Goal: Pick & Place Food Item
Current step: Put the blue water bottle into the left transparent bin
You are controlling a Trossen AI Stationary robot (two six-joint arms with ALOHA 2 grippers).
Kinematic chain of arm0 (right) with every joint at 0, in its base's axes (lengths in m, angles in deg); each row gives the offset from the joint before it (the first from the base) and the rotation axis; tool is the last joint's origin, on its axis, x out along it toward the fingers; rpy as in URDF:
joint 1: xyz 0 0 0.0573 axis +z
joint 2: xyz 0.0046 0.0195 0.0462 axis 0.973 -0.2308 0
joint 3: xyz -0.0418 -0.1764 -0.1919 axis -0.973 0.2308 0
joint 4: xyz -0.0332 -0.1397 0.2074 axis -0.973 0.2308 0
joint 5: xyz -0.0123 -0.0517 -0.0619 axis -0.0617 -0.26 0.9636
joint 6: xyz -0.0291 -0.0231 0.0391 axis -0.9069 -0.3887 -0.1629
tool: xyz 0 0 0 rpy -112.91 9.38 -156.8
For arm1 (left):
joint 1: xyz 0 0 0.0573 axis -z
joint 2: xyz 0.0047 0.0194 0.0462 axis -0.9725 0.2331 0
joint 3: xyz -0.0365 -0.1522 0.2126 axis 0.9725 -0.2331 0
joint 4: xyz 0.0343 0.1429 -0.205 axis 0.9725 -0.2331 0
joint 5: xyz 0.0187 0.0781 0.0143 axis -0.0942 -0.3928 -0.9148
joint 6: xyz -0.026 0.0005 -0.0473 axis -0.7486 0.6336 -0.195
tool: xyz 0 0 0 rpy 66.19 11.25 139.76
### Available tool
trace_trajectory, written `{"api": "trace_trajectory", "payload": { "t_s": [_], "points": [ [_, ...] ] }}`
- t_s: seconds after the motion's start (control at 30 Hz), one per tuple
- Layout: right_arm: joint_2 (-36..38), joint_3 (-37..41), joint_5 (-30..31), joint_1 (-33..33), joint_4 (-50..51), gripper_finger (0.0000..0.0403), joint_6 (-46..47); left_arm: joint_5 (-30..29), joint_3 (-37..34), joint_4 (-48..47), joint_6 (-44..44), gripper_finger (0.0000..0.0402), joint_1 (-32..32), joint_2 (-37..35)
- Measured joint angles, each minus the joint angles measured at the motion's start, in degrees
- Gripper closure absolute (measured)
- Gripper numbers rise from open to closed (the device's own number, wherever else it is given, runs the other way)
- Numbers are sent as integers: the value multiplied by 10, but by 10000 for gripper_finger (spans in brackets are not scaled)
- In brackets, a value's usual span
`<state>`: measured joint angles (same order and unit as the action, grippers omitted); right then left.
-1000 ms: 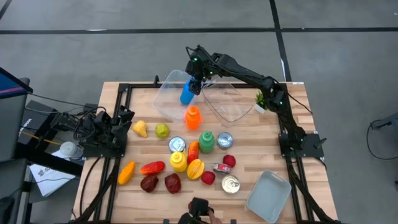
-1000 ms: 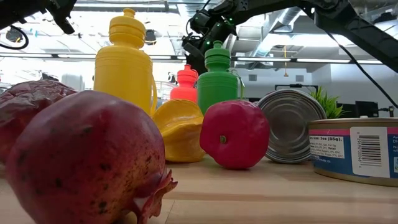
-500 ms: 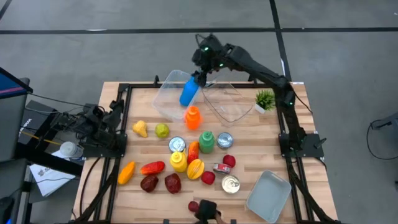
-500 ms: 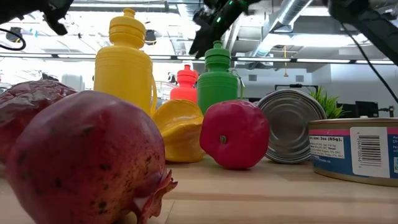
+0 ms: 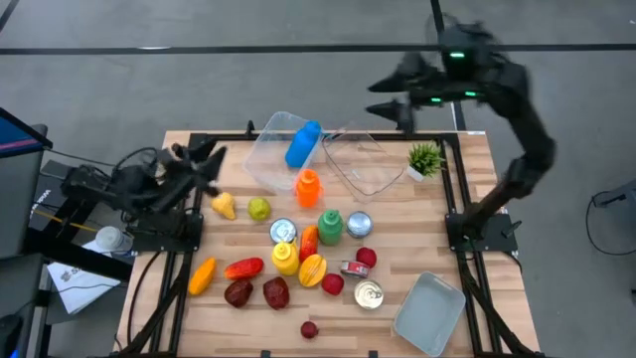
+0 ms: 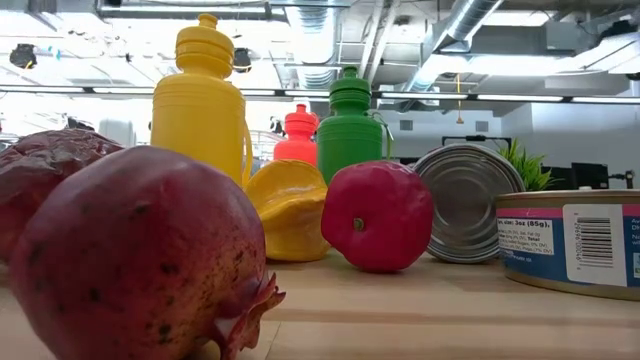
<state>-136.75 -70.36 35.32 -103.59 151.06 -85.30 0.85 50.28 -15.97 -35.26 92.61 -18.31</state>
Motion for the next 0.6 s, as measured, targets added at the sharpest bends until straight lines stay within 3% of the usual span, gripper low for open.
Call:
{"api": "trace_trajectory", "payload": {
  "t_s": [0.13,0.2,0.33,0.47,0.6],
  "points": [
    [38,0,22,20,31,147,15,23,173,-197,-10,185,-67,128],
    [47,1,22,34,45,148,24,99,260,-315,-51,171,-126,190],
    [60,1,22,61,85,148,33,332,399,-506,-131,130,-279,309],
    [64,1,22,88,132,148,32,554,446,-524,-122,97,-408,399],
    [74,1,22,111,162,149,31,700,447,-468,-99,86,-493,469]
  ]
}}
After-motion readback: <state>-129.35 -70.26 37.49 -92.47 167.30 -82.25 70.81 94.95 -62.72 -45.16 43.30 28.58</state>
